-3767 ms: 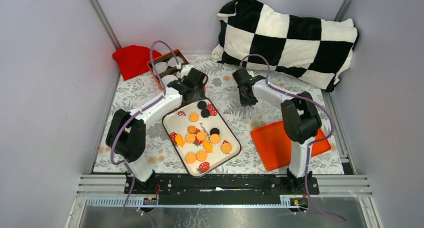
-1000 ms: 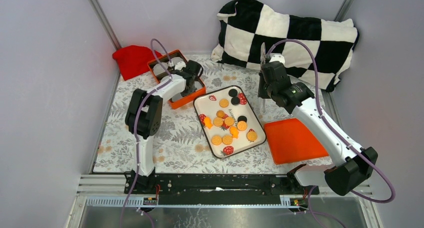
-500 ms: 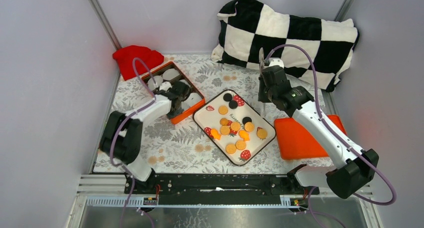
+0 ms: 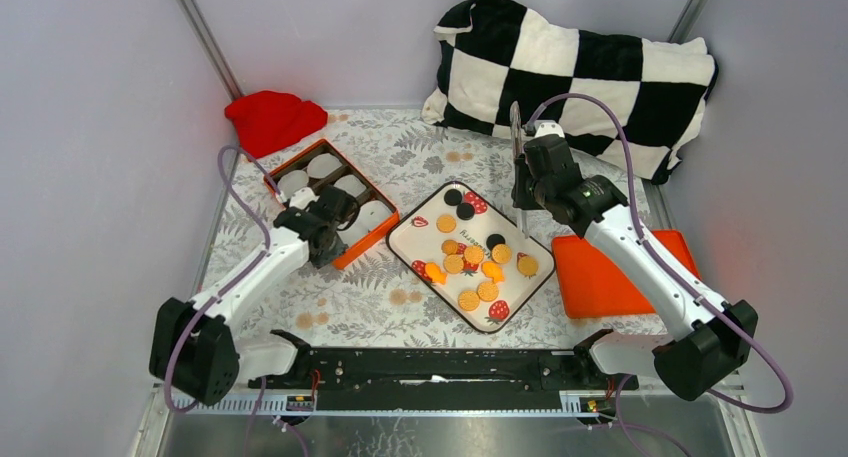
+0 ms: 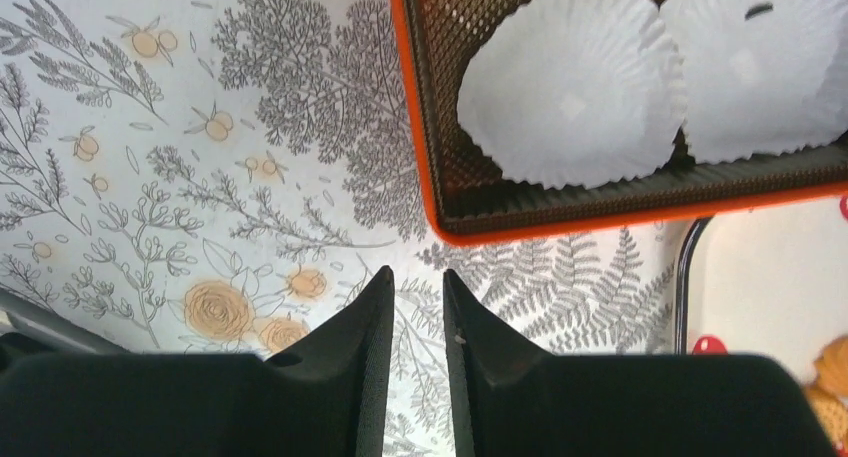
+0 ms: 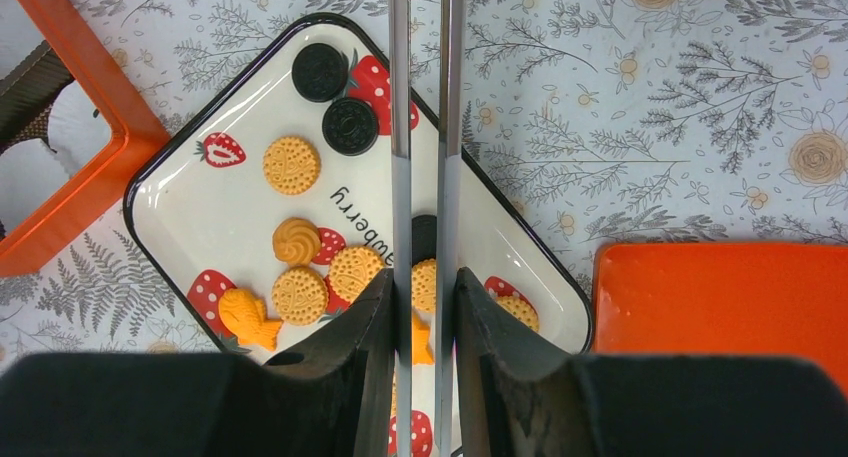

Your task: Pack the cookies

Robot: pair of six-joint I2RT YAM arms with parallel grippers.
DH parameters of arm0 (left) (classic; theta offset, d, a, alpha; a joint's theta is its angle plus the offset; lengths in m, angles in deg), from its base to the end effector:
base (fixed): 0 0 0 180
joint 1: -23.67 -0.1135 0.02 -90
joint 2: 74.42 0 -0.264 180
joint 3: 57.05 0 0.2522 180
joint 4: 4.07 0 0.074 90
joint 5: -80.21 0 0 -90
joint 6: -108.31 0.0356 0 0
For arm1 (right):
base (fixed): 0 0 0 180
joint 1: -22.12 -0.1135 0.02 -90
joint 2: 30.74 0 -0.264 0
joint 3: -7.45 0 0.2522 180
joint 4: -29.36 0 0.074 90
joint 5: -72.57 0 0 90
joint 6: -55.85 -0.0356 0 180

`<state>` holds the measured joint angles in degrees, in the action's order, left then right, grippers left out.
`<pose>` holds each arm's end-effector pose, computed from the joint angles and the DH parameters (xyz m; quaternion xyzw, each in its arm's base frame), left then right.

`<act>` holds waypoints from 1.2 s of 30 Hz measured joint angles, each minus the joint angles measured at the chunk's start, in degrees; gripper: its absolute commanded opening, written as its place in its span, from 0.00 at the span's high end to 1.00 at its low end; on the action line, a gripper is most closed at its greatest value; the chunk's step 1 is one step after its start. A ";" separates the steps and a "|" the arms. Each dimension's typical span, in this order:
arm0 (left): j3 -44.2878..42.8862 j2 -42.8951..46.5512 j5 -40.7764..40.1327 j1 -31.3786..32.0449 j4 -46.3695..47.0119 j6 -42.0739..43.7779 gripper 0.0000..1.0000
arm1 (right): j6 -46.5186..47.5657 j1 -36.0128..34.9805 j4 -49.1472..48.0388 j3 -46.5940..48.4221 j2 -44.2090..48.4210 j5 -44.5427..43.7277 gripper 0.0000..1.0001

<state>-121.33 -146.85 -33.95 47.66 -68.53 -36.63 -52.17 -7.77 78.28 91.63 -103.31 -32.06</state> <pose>0.2085 -0.0769 0.2278 -0.2884 0.9231 0.0657 0.2456 0.2422 0.1289 0.3504 -0.0357 0.8899 0.0744 0.4486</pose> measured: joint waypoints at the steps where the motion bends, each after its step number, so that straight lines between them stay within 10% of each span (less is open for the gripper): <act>1: 0.31 1.09 0.33 0.04 -0.61 -0.04 0.71 | 0.00 0.00 -0.02 0.00 0.04 0.37 0.79; 10: -0.90 1.75 7.93 1.92 4.83 1.57 0.72 | -0.68 0.00 -0.81 -1.03 0.61 1.09 0.79; 25: -42.10 -44.26 8.96 4.81 16.41 5.01 0.79 | -1.51 0.00 -1.25 -1.03 0.63 1.99 0.79; 36: -35.04 -46.77 4.94 4.90 13.90 4.98 0.80 | -1.49 0.00 -1.77 -1.53 0.63 2.01 0.79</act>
<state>-156.37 -193.62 -29.01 52.56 -54.62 -31.65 -53.66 -7.77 76.51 90.10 -102.68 -30.05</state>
